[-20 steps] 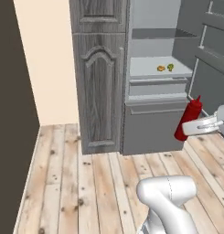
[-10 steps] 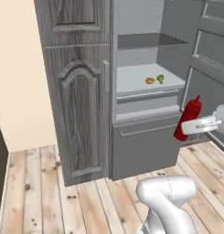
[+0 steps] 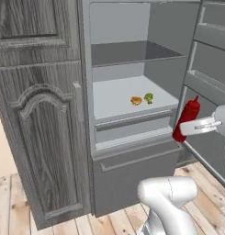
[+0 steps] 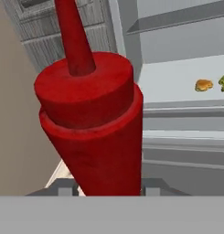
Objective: Place the mayonnaise and ketchup from the counter to the top shelf of the fridge. If the existing items in the fridge are on the top shelf, move them to other shelves.
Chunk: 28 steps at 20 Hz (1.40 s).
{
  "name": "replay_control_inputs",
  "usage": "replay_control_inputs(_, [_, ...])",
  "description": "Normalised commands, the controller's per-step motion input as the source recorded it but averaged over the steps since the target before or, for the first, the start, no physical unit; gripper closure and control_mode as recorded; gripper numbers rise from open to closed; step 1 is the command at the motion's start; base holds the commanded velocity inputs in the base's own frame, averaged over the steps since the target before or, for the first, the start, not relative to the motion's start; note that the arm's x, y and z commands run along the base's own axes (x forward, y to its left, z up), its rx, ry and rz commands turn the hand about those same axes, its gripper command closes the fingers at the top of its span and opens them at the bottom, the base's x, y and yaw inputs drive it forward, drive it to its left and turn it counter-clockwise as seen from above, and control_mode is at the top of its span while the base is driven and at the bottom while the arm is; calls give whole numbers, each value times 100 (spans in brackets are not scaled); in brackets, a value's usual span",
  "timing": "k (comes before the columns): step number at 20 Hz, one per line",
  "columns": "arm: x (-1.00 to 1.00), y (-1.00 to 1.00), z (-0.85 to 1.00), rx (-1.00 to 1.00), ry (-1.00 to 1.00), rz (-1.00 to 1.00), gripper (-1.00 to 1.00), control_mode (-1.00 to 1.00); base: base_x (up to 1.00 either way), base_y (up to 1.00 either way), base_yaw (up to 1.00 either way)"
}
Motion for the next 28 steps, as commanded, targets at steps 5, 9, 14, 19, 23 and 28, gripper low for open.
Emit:
replay_control_inputs(5, [0,0,0,0,0,0,100,100,87,-30,-7])
replay_control_inputs(9, [0,0,0,0,0,0,100,100,20,32,7])
replay_control_inputs(14, [0,0,0,0,0,0,100,100,17,8,15])
replay_control_inputs(19, [0,0,0,0,0,0,100,100,52,10,0])
replay_control_inputs(23, [0,0,0,0,0,0,100,100,46,24,0])
replay_control_inputs(28, [15,20,79,0,-10,-13,100,-100,0,0,0])
